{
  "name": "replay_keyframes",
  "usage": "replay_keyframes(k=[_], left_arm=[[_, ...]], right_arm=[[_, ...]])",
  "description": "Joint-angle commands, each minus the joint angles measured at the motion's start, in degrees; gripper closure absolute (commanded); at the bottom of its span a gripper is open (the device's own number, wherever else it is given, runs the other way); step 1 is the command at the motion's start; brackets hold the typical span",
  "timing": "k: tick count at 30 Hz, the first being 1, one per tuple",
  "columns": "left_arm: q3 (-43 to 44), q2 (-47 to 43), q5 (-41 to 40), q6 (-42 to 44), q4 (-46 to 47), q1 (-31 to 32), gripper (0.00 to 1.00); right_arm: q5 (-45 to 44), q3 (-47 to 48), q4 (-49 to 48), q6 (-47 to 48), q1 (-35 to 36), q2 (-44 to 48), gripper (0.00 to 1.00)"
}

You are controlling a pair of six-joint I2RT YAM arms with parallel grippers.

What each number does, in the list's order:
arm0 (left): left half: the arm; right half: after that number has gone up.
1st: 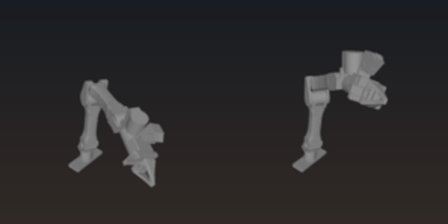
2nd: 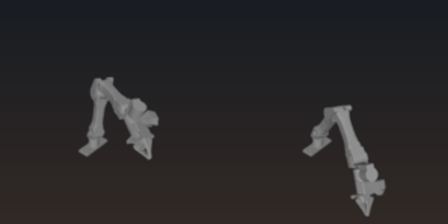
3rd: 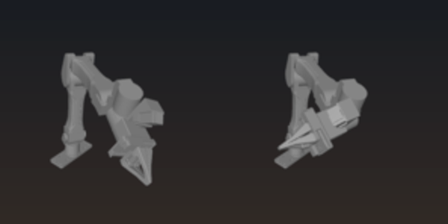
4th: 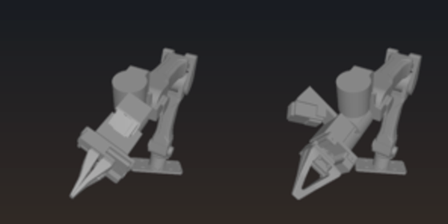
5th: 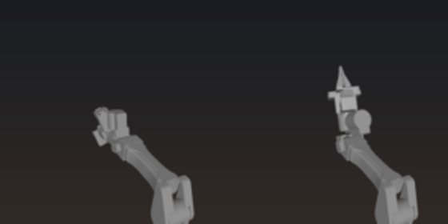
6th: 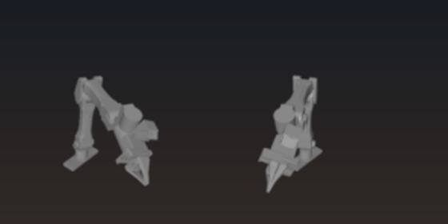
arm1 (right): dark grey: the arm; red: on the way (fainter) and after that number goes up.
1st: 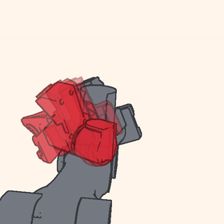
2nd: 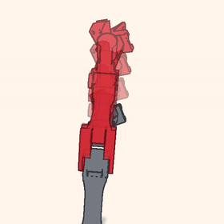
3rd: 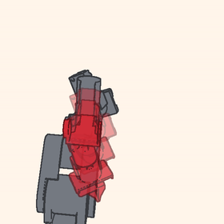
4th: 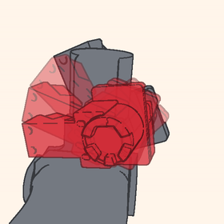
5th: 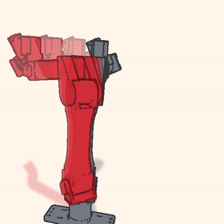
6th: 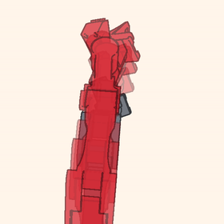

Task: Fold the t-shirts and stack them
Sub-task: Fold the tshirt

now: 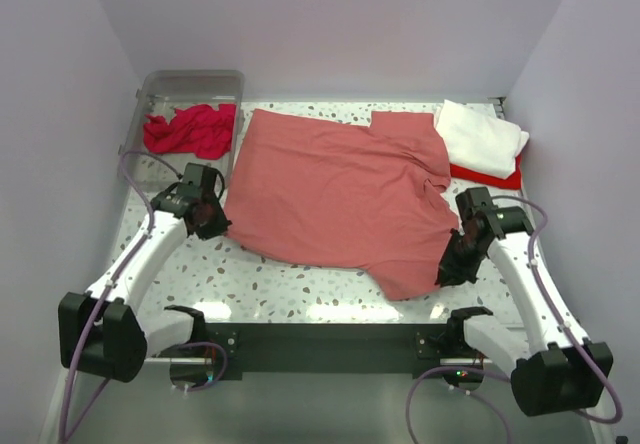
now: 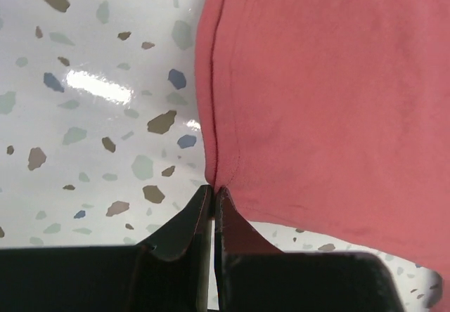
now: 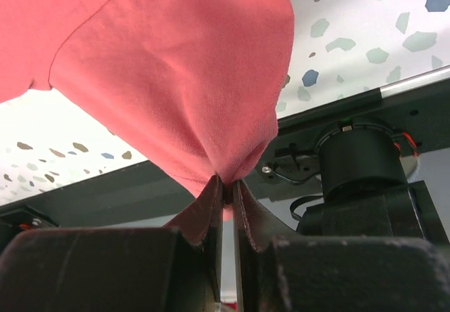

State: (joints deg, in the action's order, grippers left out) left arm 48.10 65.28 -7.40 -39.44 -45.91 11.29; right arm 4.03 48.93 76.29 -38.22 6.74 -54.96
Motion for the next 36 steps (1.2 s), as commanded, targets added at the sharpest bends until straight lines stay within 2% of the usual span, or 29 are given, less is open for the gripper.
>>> replay_keyframes(k=[1, 12, 19, 23, 29, 36], left_arm=[[5.33, 4.06, 2.39, 0.94, 2.92, -0.48, 1.0], [22.56, 23.66, 3.79, 6.3, 8.47, -1.97, 1.0], [30.64, 35.42, 5.73, 8.68, 9.09, -3.81, 1.0], [34.6, 38.96, 5.9, 8.5, 9.7, -4.96, 1.0], [40.48, 44.93, 7.05, 8.24, 8.74, -5.93, 1.0], [42.43, 47.13, 8.35, 7.45, 8.82, -7.33, 1.0]], right_arm=[[-0.16, 5.03, 0.89, 2.71, 0.02, -5.32, 1.0], [0.1, 21.64, -13.88, 7.1, -1.55, -31.23, 1.0], [-1.39, 37.36, -14.68, 10.61, -2.96, -48.54, 1.0], [-1.83, 47.9, -13.28, 11.58, -3.75, -56.28, 1.0], [-3.06, 57.23, -10.47, 12.11, -4.1, -64.73, 1.0], [-3.86, 59.18, -10.02, 11.94, -6.12, -65.01, 1.0]])
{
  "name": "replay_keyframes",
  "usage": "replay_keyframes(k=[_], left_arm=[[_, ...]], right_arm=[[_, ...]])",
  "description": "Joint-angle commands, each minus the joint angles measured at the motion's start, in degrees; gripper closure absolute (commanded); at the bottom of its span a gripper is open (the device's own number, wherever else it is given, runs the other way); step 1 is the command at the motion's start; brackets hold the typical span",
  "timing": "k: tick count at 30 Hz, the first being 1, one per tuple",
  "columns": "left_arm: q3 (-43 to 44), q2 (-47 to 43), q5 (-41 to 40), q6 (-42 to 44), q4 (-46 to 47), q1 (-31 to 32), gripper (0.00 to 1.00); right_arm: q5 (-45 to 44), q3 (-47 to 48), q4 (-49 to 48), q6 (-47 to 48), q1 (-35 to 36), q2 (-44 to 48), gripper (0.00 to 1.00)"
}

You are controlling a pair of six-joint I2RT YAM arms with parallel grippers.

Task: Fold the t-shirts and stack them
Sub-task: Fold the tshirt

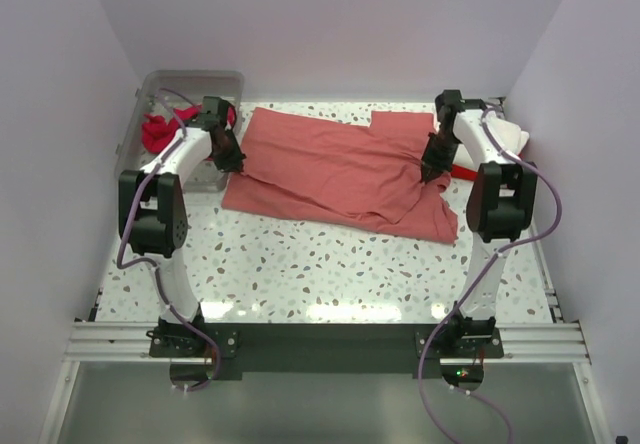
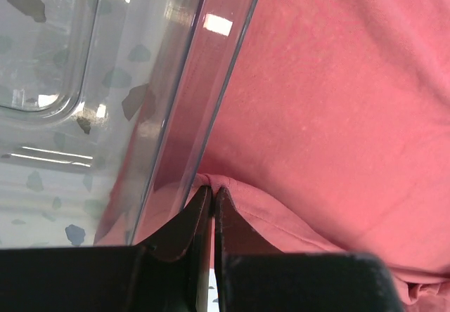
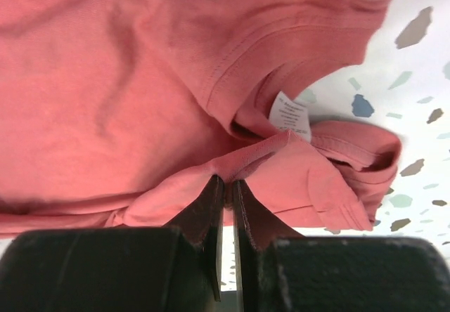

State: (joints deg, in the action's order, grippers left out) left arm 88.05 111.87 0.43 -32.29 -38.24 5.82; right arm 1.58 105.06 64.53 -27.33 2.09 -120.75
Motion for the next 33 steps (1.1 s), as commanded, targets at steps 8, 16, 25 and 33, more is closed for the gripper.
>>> replay_keyframes(k=[8, 16, 25, 33], left_arm=[[3.53, 2.03, 0.54, -0.4, 1.15, -2.31, 1.0], [4.76, 3.17, 0.54, -1.02, 1.06, -2.84, 1.0], [7.91, 5.19, 2.74, -2.42, 2.64, -3.01, 1.0], [12.32, 5.72, 4.5, -2.42, 3.96, -2.4, 0.15]], right_arm=[[-3.34, 5.16, 2.96, 2.28, -3.65, -0.36, 1.0], [-4.22, 5.51, 3.32, 2.55, -4.37, -0.63, 1.0], [-0.54, 5.42, 1.48, 3.16, -4.46, -0.63, 0.99], [2.81, 0.95, -4.06, 4.92, -2.53, 7.54, 0.27]])
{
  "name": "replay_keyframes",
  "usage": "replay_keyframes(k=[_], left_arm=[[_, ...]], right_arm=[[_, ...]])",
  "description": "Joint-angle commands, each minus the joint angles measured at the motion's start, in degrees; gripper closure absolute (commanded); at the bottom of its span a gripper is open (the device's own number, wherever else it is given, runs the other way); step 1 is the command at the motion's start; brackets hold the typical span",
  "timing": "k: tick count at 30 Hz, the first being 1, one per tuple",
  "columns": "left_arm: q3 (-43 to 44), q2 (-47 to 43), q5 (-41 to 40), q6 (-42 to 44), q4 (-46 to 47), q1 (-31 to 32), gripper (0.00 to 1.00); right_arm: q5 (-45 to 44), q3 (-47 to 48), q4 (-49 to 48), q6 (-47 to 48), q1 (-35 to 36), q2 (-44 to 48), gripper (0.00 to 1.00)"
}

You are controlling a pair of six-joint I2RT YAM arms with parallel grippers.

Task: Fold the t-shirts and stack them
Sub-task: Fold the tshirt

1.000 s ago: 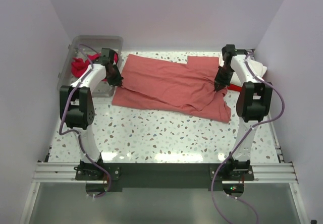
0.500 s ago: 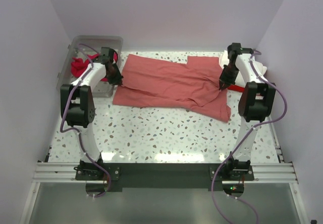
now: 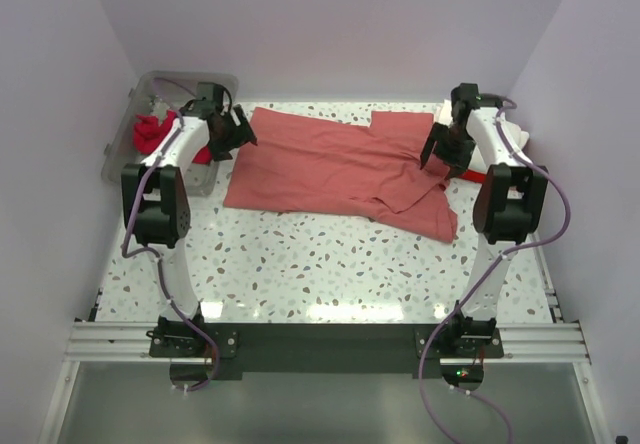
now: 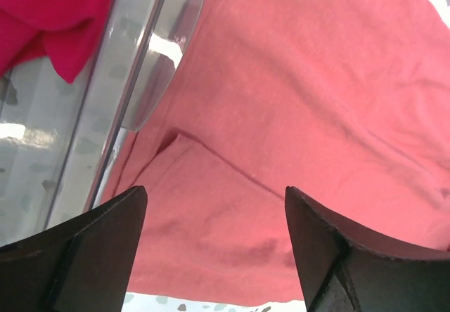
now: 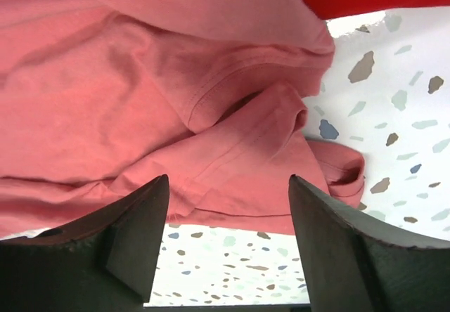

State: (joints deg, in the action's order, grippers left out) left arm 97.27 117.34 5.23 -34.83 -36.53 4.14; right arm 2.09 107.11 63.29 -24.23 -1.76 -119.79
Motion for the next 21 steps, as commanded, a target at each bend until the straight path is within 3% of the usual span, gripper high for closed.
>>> replay_keyframes(k=[1, 6, 10, 21], left_arm=[[3.53, 0.08, -0.49, 0.29, 2.26, -0.54, 0.13], [1.35, -1.93, 0.12, 1.34, 2.87, 1.39, 0.09], [-2.69, -3.43, 0.83, 1.61, 4.54, 3.24, 0.09], [-16.22, -8.62, 0.92, 0.64, 8.93, 9.13, 0.09]], right_arm=[[2.57, -2.77, -3.08, 1.99, 1.32, 8.15, 0.27], [4.15, -9.63, -5.8, 1.3, 7.99, 11.5, 0.31], [6.79, -15.16, -8.0, -0.55, 11.59, 12.47, 0.43], [4.34, -20.88, -9.41, -1.52, 15.91, 12.03, 0.48]])
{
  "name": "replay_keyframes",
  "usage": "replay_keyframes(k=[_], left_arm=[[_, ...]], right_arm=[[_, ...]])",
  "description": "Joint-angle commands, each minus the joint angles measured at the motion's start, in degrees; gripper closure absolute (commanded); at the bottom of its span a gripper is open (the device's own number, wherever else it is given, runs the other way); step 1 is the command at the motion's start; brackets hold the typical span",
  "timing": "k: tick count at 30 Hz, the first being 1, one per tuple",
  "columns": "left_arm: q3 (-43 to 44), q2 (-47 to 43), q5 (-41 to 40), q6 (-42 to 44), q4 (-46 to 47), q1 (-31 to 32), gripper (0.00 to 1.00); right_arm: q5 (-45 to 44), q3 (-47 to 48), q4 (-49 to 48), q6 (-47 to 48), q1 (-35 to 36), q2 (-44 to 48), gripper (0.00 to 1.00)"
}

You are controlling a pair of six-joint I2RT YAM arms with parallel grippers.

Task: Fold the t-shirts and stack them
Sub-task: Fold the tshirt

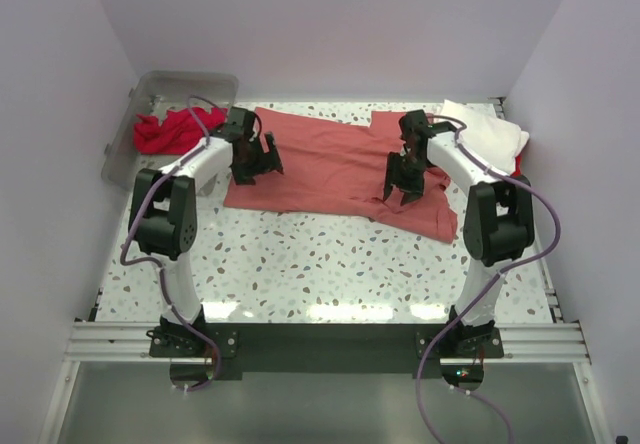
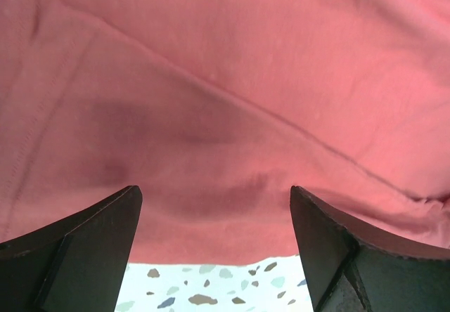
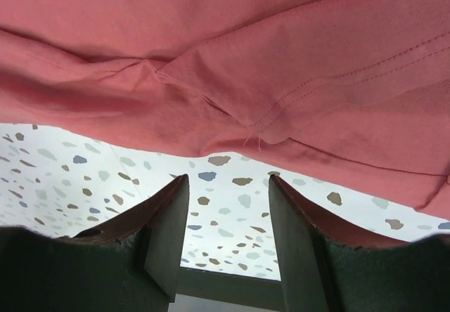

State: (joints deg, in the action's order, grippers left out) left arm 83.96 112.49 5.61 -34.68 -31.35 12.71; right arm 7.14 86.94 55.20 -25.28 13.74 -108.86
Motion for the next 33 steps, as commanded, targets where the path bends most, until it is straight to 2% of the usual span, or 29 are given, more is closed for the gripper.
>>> replay_keyframes(k=[1, 15, 21, 24, 29, 33], left_arm=[[-3.62, -3.94, 0.55, 0.23, 4.45, 0.74, 0.09], [-12.59, -5.26, 0.11, -0.22, 8.41, 1.26, 0.09], [-14.26, -6.05, -0.86, 0.22, 8.41, 1.18, 0.08], [-15.23, -5.88, -1.38, 0.48, 8.5, 1.18, 0.08], [-16.64, -5.96, -2.44, 1.36, 8.68, 1.18, 0.08], [-17.78, -6.23, -3.76, 2.33, 8.68, 1.18, 0.08]], right_arm=[[-1.07, -0.98, -1.41, -0.39, 0.41, 1.1, 0.48], [-5.02, -4.4, -5.63, 0.32, 0.41, -3.29, 0.54], [-6.16, -4.58, -7.3, 0.93, 0.41, -3.99, 0.6], [-6.61, -4.58, -7.83, 1.46, 0.5, -4.34, 0.68], [-6.87, -4.32, -7.83, 1.72, 0.33, -4.08, 0.89], [-6.96, -1.78, -5.46, 2.42, 0.41, -3.12, 0.98]])
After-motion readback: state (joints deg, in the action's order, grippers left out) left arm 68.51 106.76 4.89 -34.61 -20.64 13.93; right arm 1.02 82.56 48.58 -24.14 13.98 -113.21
